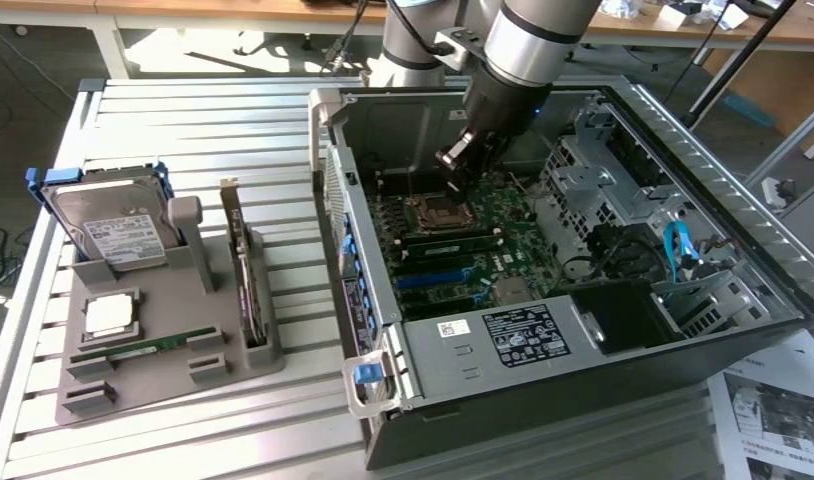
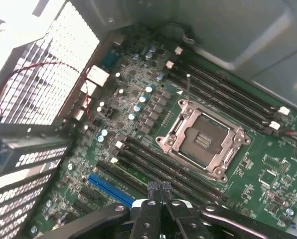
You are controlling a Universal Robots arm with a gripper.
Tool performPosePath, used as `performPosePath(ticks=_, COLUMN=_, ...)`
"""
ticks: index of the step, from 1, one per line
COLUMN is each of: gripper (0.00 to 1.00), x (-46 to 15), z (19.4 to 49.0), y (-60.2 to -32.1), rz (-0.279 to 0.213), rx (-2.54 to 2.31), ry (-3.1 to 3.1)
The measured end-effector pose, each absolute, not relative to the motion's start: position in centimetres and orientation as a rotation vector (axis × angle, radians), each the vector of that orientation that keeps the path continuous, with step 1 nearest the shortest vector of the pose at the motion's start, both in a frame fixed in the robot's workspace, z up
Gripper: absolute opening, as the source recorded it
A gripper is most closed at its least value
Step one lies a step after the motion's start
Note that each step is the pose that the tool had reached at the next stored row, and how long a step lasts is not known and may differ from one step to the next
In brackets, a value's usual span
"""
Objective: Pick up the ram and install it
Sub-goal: 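Press down the ram until it locks into place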
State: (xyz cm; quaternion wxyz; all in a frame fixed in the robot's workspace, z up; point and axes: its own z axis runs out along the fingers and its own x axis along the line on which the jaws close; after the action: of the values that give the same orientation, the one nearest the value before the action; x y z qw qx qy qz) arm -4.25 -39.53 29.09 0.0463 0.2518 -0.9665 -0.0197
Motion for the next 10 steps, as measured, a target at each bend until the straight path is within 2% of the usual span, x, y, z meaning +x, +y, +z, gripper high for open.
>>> performPosePath(ticks=10, gripper=0.11, x=-4.25, z=28.97, y=-39.53, rz=-0.076, rx=0.421, ry=-3.024)
